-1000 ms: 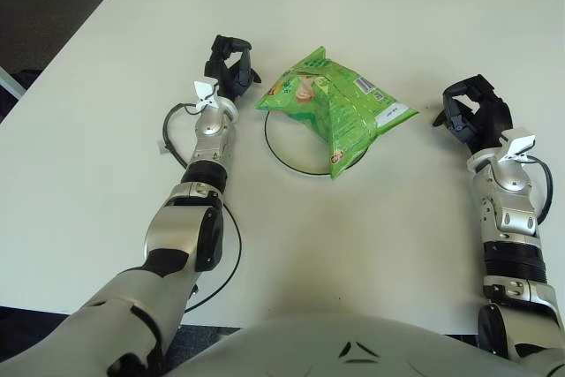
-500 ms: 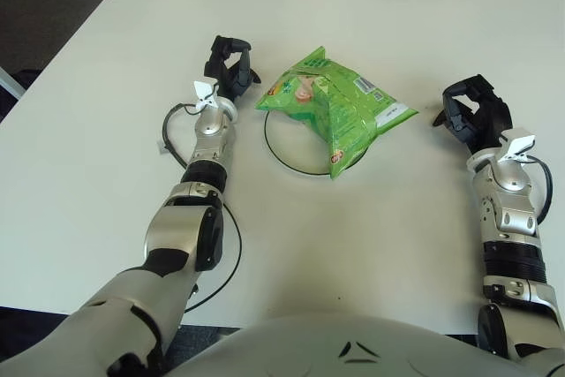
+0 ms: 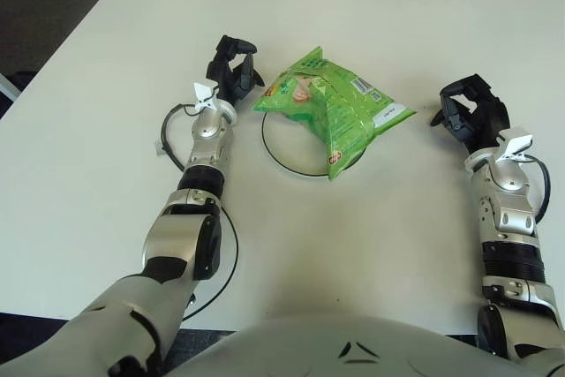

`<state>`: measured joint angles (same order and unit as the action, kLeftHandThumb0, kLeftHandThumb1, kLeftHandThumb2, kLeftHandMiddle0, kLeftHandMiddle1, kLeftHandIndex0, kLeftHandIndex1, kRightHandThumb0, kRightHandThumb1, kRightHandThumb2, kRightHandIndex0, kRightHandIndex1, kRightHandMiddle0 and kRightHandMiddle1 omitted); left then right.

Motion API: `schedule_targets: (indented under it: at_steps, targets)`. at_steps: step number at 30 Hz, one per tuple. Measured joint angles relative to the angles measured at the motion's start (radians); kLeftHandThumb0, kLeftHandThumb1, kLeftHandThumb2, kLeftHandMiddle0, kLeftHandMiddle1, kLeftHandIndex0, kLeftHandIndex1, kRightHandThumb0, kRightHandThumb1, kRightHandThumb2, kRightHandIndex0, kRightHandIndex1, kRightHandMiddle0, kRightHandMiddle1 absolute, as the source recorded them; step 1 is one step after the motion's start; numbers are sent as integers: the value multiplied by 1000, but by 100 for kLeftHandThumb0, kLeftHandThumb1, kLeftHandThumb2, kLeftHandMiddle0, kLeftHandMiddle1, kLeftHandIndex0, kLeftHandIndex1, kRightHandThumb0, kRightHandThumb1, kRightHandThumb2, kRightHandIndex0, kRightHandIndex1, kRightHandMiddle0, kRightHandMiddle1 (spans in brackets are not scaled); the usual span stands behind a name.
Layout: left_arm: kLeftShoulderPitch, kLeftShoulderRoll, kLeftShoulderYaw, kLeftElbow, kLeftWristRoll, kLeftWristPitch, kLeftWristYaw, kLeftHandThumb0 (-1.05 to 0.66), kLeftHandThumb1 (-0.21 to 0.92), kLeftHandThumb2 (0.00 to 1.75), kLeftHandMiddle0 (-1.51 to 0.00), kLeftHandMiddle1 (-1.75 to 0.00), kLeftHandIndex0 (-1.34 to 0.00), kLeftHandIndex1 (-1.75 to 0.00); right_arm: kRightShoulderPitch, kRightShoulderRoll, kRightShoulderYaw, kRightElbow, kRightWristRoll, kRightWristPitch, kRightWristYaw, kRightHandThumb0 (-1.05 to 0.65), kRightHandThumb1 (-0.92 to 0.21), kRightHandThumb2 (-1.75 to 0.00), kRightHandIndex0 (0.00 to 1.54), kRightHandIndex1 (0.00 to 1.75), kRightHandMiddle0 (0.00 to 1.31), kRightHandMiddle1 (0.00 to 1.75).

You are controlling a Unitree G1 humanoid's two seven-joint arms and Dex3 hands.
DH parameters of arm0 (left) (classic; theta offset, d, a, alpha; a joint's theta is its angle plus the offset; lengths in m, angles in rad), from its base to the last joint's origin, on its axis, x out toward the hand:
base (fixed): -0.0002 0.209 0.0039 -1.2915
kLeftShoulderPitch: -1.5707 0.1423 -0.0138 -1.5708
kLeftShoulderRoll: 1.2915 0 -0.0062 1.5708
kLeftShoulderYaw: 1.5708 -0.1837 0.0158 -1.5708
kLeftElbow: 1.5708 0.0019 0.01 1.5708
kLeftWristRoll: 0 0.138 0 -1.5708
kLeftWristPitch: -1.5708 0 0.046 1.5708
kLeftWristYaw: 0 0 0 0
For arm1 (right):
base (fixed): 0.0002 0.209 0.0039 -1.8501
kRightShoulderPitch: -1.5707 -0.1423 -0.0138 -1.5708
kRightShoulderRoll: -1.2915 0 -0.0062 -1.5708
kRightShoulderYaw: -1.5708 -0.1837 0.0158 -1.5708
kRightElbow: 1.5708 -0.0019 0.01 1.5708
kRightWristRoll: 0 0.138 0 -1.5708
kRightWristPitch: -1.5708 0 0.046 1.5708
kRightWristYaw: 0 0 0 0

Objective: Put the snack into the plate.

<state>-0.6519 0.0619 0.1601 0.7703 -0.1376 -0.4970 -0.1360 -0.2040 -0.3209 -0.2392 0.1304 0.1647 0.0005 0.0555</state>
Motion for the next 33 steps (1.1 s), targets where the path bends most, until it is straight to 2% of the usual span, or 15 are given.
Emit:
schedule_targets:
  at_steps: [9,23,33]
  targets:
    - [96,0,-22,-143,7,-31,-16,-36,79,69,-82,-175,-28,-175,7,2,-1,-9,0,11,-2,-36,-88,-40,76,155,41,155]
    - [110,2,-20,-148,35,-44,26,-36,79,69,-82,-175,-28,-175,11,8,-3,-9,-1,13,-10,-36,-90,-35,77,154,42,154]
    - [137,7,-21,-214,66,-23,70,-37,77,71,-81,-175,-29,-175,12,13,-14,-12,7,10,-12,-36,-92,-31,77,151,43,152]
